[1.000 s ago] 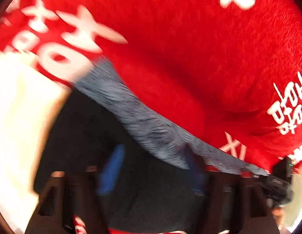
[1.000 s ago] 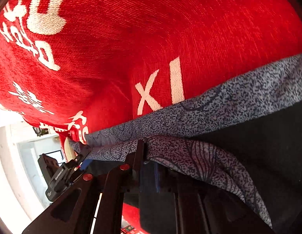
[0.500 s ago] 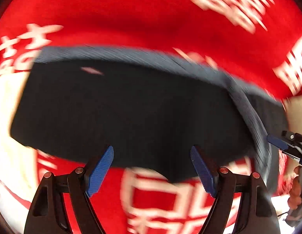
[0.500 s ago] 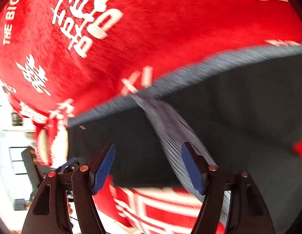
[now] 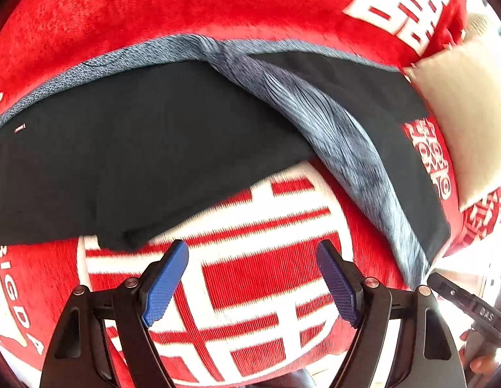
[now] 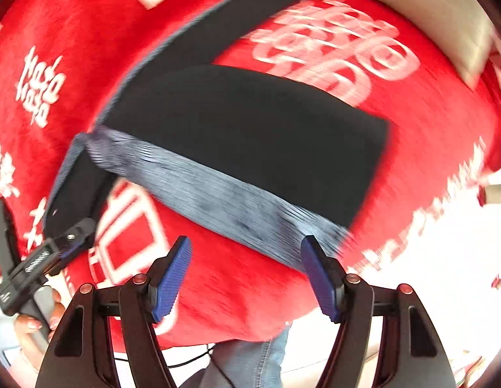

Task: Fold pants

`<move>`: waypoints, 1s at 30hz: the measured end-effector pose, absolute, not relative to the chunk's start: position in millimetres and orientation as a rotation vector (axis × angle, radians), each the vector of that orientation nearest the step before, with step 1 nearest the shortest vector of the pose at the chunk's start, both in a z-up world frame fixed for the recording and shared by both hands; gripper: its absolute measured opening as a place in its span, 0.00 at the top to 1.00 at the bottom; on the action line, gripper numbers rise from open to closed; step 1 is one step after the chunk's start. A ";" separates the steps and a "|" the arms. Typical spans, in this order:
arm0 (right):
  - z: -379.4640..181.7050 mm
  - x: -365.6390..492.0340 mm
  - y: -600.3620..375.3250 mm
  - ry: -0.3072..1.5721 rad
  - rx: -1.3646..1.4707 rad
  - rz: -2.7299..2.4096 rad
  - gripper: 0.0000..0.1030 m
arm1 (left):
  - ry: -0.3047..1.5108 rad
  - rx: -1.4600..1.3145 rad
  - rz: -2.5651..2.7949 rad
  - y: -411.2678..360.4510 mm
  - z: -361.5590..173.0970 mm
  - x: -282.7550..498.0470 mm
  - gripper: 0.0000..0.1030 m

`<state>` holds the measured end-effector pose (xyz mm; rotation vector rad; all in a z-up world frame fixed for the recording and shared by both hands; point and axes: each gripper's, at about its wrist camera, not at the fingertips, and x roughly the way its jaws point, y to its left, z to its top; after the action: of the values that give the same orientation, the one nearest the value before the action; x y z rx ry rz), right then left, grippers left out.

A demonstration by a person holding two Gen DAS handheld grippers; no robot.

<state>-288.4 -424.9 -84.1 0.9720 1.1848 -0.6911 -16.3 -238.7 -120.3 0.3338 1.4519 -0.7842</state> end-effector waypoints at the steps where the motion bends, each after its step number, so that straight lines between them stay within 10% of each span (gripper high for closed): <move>1: -87.9 -298.7 -424.1 1.180 0.986 -0.705 0.29 | 1.450 0.347 -0.789 -236.4 -118.5 -20.4 0.21; 12: -112.9 -318.3 -425.8 1.156 1.031 -0.619 0.37 | 1.441 0.400 -0.771 -241.8 -118.1 -45.4 0.21; 14: -118.8 -318.9 -432.7 1.162 1.060 -0.589 0.47 | 1.443 0.406 -0.763 -261.3 -121.6 -49.9 0.21; 16: -124.3 -317.0 -439.0 1.192 1.080 -0.569 0.86 | 1.449 0.409 -0.750 -274.0 -124.6 -52.7 0.21; 18: -122.3 -322.4 -449.2 1.186 1.140 -0.508 0.92 | 1.461 0.413 -0.735 -283.2 -127.0 -54.2 0.21; 30: -6.8 -229.2 -597.9 1.014 1.017 -0.222 0.93 | 1.396 0.356 -0.573 -340.0 -93.5 -21.9 0.21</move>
<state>-229.2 -597.9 -6.8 1.0168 1.0135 -0.2224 -21.9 -340.0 -93.5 0.3559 1.3964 -0.5727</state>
